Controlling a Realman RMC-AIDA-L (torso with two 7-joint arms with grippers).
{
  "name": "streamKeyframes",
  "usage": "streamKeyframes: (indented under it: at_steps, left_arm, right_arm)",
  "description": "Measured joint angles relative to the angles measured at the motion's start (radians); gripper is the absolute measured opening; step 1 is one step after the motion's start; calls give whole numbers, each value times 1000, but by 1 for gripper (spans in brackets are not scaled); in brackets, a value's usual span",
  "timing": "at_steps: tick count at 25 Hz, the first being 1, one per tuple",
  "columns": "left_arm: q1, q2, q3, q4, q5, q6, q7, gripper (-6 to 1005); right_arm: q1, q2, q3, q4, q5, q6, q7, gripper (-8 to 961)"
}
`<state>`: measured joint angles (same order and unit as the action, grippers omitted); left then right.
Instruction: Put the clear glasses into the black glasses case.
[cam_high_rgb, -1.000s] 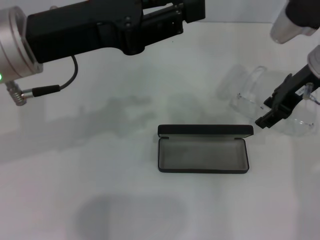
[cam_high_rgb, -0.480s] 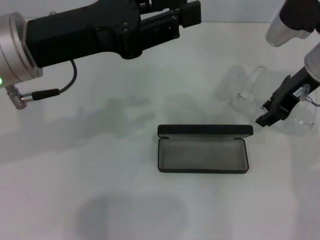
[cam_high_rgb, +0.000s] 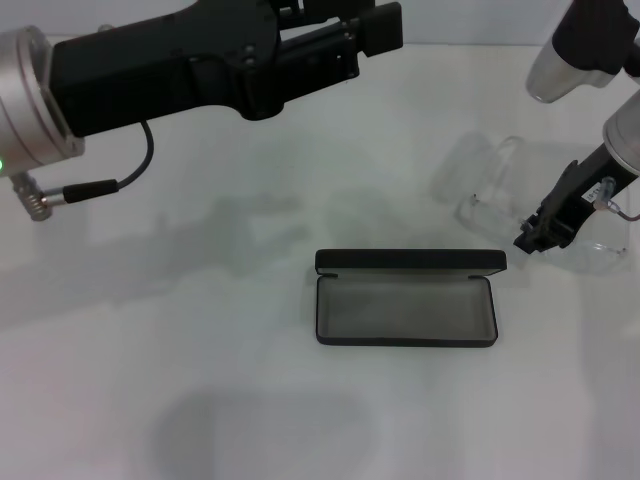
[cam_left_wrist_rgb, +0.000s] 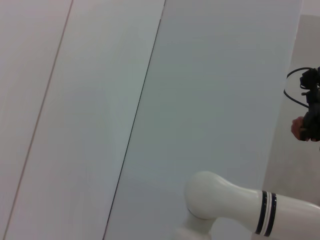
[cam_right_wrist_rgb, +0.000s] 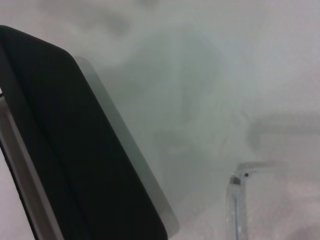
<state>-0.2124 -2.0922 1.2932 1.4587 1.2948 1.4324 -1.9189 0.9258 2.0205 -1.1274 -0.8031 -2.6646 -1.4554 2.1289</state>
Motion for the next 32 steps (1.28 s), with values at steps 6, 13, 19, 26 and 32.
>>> streamKeyframes:
  at_steps: [6,13,19,26,32]
  left_arm:
    - [6,0,0,0,0,12,0,432]
    - [23,0,0,0,-10,14,0,431]
    - [27,1,-42,0,-31,62,9,431]
    - [4,1,-61,-48,-140,130,130,397]
    - [-36,2,-61,-95,-213,173,233,194]
  right_arm:
    - [-19,-3,7,-21,0,-5,7,229]
    - [-174,-5,19,-363,17,-96,59,120]
    - [-377,-10,132,-771,385,-161,-44,117]
    - [-565,-5,163,-702,1048,-253,-487,116]
    - [-488,-6,159,-359,1200,-377,-650,116]
